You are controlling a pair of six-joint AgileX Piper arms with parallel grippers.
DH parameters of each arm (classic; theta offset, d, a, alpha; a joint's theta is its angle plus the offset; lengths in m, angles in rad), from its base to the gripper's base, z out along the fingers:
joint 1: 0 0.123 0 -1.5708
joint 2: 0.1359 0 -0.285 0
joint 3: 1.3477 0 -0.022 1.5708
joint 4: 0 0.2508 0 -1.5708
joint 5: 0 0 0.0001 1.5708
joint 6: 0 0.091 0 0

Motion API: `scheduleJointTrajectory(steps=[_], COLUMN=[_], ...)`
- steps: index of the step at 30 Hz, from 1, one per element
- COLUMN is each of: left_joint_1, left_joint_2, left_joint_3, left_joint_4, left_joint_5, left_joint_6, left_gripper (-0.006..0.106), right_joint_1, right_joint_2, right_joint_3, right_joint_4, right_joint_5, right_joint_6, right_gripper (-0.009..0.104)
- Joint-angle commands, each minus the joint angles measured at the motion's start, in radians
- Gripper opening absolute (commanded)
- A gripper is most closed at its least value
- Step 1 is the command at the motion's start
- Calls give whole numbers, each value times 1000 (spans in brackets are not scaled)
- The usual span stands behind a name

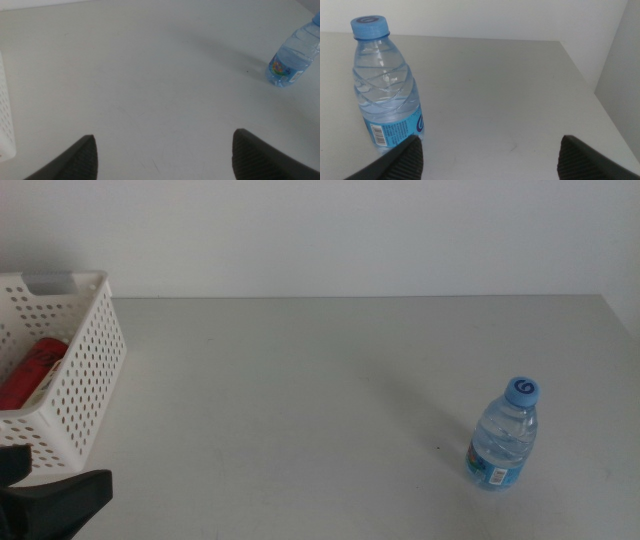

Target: Use arms to grab the bottles and put them into the dustbin to the left of the table.

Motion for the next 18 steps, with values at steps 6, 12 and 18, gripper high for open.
scheduleJointTrajectory(steps=[6,12,18], left_joint_1=[-7,-7,-7], left_joint_2=[9,9,9], left_joint_3=[-26,-26,-26], left_joint_4=[-25,-25,-25], left_joint_5=[-61,-61,-61], left_joint_6=[-6,-6,-6], left_gripper=[90,90,90], right_joint_1=[-2,-2,-2], right_joint_2=[130,262,364], right_joint_3=[-208,-318,-329], right_joint_4=[-4,-6,-65], right_joint_5=[-51,-51,-155], right_joint_6=[-8,-8,4], right_gripper=[94,94,94])
